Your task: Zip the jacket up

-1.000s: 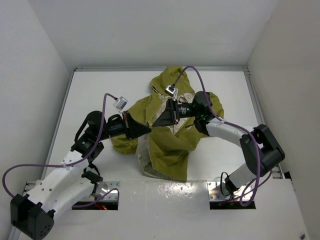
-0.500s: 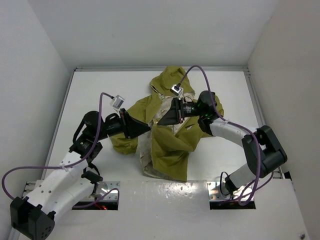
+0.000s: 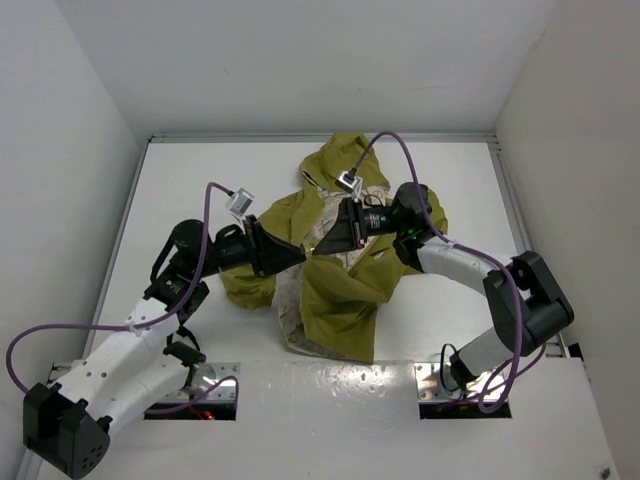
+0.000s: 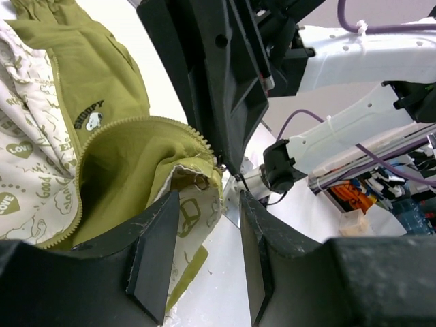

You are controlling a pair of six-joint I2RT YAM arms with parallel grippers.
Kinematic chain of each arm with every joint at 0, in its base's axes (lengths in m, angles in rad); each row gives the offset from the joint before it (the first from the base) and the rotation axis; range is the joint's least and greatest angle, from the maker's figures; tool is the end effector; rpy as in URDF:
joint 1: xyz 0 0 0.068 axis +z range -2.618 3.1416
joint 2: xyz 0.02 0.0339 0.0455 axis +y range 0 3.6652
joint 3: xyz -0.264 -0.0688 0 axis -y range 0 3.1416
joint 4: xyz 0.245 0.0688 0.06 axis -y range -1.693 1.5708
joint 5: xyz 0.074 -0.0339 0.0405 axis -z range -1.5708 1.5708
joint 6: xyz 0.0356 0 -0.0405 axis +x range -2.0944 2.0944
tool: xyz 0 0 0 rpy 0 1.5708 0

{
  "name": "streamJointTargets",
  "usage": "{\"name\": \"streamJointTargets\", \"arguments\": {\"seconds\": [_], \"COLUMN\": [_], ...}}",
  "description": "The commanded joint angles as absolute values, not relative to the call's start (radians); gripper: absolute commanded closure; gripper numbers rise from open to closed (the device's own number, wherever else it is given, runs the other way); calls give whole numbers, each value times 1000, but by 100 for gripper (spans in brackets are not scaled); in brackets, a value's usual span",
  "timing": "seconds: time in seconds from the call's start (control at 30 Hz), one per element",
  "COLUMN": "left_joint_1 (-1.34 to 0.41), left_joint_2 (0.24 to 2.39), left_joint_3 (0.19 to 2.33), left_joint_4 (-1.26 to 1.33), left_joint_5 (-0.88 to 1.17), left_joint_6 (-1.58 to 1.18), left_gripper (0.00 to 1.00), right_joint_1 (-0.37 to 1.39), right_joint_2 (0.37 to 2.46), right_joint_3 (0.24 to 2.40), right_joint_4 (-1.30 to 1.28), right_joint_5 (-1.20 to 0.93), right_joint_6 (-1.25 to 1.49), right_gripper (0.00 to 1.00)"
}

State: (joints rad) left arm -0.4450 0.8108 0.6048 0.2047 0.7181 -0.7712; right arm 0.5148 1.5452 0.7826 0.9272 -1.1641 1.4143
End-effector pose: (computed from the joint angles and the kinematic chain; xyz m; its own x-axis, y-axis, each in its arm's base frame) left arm 0.1623 -0.1034 0.3133 -0.6407 -0.2760 -0.7165 0.6575 0.2847 -0.6976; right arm 0.2613 0.1854 0.2660 -0.9491 -0.0880 -0.3024 -0.2941 -0.0956 0.9510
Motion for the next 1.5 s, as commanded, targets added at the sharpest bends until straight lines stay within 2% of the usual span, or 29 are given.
{"name": "streamJointTargets", "arguments": {"seconds": [0.0,0.27,0.3,0.37,0.67,0.73,0.83,0.93,1.23,1.33,1.37,1.47], "left_joint_1": [-460,-508,-517,-517,-517,-517,-517,-517,-517,-517,-517,-508], "left_joint_2": [816,834,834,834,834,834,834,834,834,825,825,801], "left_joint_3": [630,650,650,650,650,650,650,650,650,650,660,660], "left_joint_4": [249,249,249,249,259,270,270,270,246,213,203,192], "left_joint_5": [721,712,712,700,680,680,680,669,641,629,629,629], "left_joint_6": [-765,-738,-727,-727,-716,-716,-716,-716,-706,-684,-684,-684], "left_gripper": [54,62,77,98,100,100,100,100,100,100,98,72], "right_joint_1": [529,538,540,545,566,583,589,594,594,594,594,592], "right_joint_2": [1535,1539,1540,1540,1554,1557,1557,1562,1574,1572,1574,1560], "right_joint_3": [838,848,845,844,804,799,799,808,830,836,838,810], "right_joint_4": [1014,1012,1012,1015,1051,1046,1039,1031,1045,1063,1080,1109], "right_joint_5": [-1172,-1163,-1163,-1161,-1109,-1098,-1081,-1074,-1075,-1091,-1094,-1124], "right_joint_6": [1413,1413,1413,1423,1545,1566,1588,1592,1597,1591,1580,1543], "right_gripper": [100,100,100,100,62,56,55,60,97,100,100,100]}}
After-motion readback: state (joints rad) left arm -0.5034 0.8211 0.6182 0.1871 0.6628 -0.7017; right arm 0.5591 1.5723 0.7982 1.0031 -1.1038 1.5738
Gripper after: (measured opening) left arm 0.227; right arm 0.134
